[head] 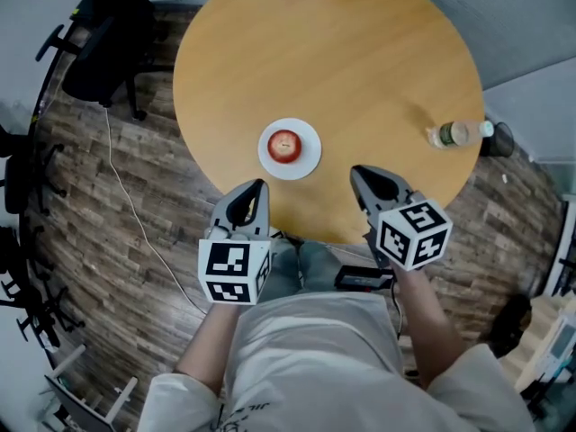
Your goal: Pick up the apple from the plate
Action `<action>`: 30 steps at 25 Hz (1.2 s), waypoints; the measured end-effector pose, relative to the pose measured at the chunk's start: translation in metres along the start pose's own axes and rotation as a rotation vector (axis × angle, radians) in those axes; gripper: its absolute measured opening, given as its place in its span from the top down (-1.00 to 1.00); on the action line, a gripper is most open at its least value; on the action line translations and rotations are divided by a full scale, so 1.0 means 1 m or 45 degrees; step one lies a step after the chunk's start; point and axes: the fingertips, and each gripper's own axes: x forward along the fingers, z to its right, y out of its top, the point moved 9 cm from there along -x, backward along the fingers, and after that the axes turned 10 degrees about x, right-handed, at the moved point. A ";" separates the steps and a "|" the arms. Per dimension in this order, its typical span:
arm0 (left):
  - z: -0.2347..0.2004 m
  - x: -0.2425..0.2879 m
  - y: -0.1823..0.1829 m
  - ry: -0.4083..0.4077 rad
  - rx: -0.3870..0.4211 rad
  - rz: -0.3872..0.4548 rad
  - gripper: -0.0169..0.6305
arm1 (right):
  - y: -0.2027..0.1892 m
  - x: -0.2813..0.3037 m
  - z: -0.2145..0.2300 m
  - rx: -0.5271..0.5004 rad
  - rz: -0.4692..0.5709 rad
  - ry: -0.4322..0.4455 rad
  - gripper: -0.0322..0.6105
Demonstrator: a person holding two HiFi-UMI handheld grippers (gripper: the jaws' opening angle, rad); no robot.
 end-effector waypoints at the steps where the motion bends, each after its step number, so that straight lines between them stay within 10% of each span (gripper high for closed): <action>1: 0.000 0.003 -0.001 -0.004 0.000 0.002 0.94 | -0.001 0.001 0.001 0.003 -0.004 -0.002 0.80; 22: -0.004 0.071 -0.029 -0.010 0.085 -0.097 0.92 | -0.027 0.033 0.012 0.041 -0.082 0.002 0.80; 30: -0.005 0.094 -0.039 -0.077 0.067 -0.155 0.27 | -0.034 0.040 0.018 0.066 -0.104 0.001 0.80</action>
